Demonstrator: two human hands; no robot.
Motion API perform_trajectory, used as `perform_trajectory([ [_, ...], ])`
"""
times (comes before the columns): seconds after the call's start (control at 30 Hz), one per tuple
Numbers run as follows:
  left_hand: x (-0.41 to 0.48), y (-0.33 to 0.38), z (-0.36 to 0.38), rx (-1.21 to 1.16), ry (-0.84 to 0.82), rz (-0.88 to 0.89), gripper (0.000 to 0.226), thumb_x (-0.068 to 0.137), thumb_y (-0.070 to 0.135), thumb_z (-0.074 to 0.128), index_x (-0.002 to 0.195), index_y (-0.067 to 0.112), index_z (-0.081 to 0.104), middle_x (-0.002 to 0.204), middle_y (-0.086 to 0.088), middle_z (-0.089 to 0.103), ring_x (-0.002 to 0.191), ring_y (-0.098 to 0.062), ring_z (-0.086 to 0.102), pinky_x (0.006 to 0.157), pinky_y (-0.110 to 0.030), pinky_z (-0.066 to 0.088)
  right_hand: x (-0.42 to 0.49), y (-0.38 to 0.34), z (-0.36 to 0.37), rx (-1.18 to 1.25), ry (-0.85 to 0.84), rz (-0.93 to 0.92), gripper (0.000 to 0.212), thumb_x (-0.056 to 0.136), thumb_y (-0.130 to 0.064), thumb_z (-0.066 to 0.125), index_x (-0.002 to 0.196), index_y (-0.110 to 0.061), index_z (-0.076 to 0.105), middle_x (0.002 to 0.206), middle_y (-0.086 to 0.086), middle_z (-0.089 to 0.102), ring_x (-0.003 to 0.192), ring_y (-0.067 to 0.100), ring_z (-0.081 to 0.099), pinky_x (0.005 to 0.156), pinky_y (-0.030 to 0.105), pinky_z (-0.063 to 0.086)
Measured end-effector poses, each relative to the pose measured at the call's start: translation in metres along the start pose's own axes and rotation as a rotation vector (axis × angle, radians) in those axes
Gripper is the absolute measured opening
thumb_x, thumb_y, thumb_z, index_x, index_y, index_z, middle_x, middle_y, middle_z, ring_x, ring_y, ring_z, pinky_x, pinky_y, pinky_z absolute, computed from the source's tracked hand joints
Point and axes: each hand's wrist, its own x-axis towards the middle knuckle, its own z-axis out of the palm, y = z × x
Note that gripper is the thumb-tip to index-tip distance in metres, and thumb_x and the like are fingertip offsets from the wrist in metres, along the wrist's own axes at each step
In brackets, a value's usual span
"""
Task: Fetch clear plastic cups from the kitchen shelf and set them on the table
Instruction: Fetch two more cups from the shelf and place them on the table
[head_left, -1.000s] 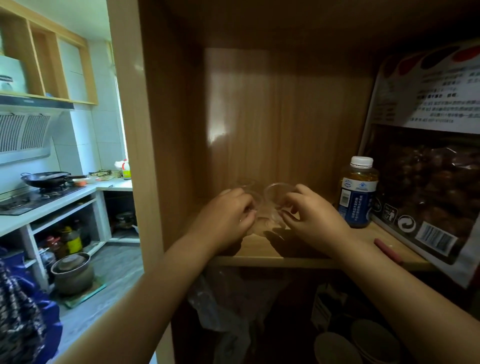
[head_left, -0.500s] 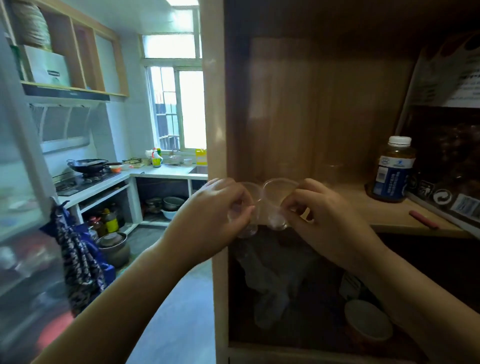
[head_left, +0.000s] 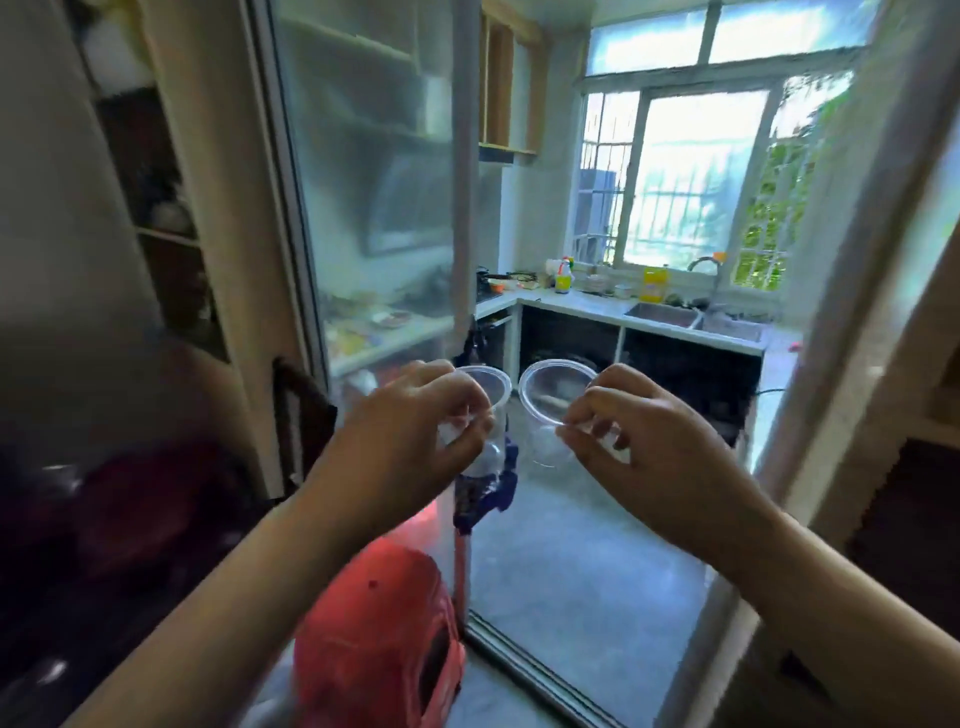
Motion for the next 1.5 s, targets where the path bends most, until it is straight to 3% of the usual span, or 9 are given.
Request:
perform_trajectory([
  [0.13, -0.061, -0.049, -0.065, 0.151, -0.003, -0.114, 0.007, 0.084, 0.025, 0.061, 0.081, 0.019, 0.061, 0.074, 0.006, 0.054, 0.074, -0.008, 0.045, 0.067, -0.024, 0.036, 0.033, -0.059, 0.075, 0.089, -0.095, -0.137, 0.005, 0.084, -0.023, 0.064, 0.083, -0.018, 0.065, 0.085, -0.005, 0.054, 0.067, 0.01, 0.054, 0.065, 0.026, 0.045],
  [0.33, -0.154, -0.095, -0.153, 0.333, 0.069, -0.362, 0.009, 0.085, 0.028, 0.058, 0.082, 0.02, 0.061, 0.074, 0.008, 0.054, 0.076, -0.009, 0.049, 0.065, -0.028, 0.043, 0.072, -0.152, 0.172, 0.253, -0.234, -0.315, 0.002, 0.082, -0.026, 0.064, 0.083, -0.024, 0.064, 0.086, -0.008, 0.052, 0.07, 0.008, 0.053, 0.065, 0.027, 0.046],
  [0.43, -0.192, -0.111, -0.186, 0.428, 0.112, -0.471, 0.011, 0.084, 0.033, 0.054, 0.082, 0.023, 0.06, 0.076, 0.012, 0.055, 0.078, -0.005, 0.047, 0.066, -0.018, 0.039, 0.086, -0.192, 0.21, 0.349, -0.277, -0.423, 0.005, 0.08, -0.023, 0.066, 0.084, -0.025, 0.064, 0.084, -0.014, 0.048, 0.069, -0.001, 0.047, 0.065, 0.007, 0.036],
  [0.5, -0.213, -0.121, -0.203, 0.482, 0.128, -0.533, 0.011, 0.083, 0.034, 0.053, 0.081, 0.025, 0.059, 0.076, 0.013, 0.055, 0.078, -0.004, 0.047, 0.065, -0.017, 0.039, 0.093, -0.215, 0.234, 0.411, -0.31, -0.476, 0.009, 0.079, -0.019, 0.068, 0.086, -0.022, 0.064, 0.087, -0.012, 0.05, 0.072, 0.0, 0.048, 0.066, 0.002, 0.033],
  [0.63, -0.244, -0.145, -0.227, 0.564, 0.141, -0.625, 0.011, 0.084, 0.035, 0.053, 0.081, 0.027, 0.06, 0.077, 0.014, 0.055, 0.079, -0.004, 0.049, 0.064, -0.024, 0.044, 0.107, -0.252, 0.282, 0.488, -0.38, -0.569, 0.009, 0.082, -0.022, 0.065, 0.091, -0.023, 0.065, 0.09, -0.015, 0.05, 0.071, -0.002, 0.049, 0.062, 0.005, 0.036],
  [1.0, -0.263, -0.261, -0.252, 0.703, 0.163, -0.805, 0.005, 0.081, 0.02, 0.064, 0.078, 0.021, 0.062, 0.076, 0.009, 0.06, 0.079, -0.009, 0.052, 0.063, -0.024, 0.041, 0.19, -0.288, 0.409, 0.548, -0.593, -0.727, 0.017, 0.084, -0.035, 0.053, 0.099, -0.032, 0.06, 0.099, -0.018, 0.05, 0.083, -0.003, 0.05, 0.068, 0.012, 0.042],
  [1.17, -0.245, -0.335, -0.268, 0.712, 0.138, -0.837, 0.002, 0.083, 0.022, 0.064, 0.081, 0.022, 0.062, 0.077, 0.013, 0.059, 0.08, -0.003, 0.049, 0.063, -0.011, 0.036, 0.251, -0.293, 0.464, 0.597, -0.624, -0.757, 0.022, 0.085, -0.04, 0.049, 0.099, -0.03, 0.061, 0.1, -0.015, 0.053, 0.087, -0.003, 0.051, 0.073, 0.017, 0.046],
  [1.3, -0.236, -0.395, -0.28, 0.713, 0.131, -0.862, 0.003, 0.084, 0.022, 0.062, 0.086, 0.021, 0.063, 0.081, 0.012, 0.059, 0.082, -0.002, 0.048, 0.061, -0.012, 0.036, 0.297, -0.3, 0.513, 0.615, -0.648, -0.769, 0.017, 0.089, -0.037, 0.05, 0.099, -0.03, 0.062, 0.099, -0.017, 0.054, 0.092, -0.006, 0.049, 0.078, 0.012, 0.042],
  [1.5, -0.248, -0.468, -0.299, 0.694, 0.131, -0.894, 0.008, 0.087, 0.028, 0.056, 0.088, 0.022, 0.062, 0.082, 0.012, 0.059, 0.084, -0.002, 0.048, 0.065, -0.021, 0.043, 0.334, -0.324, 0.588, 0.65, -0.679, -0.756, 0.014, 0.088, -0.032, 0.054, 0.099, -0.03, 0.062, 0.095, -0.019, 0.053, 0.086, -0.006, 0.05, 0.072, 0.011, 0.042],
])
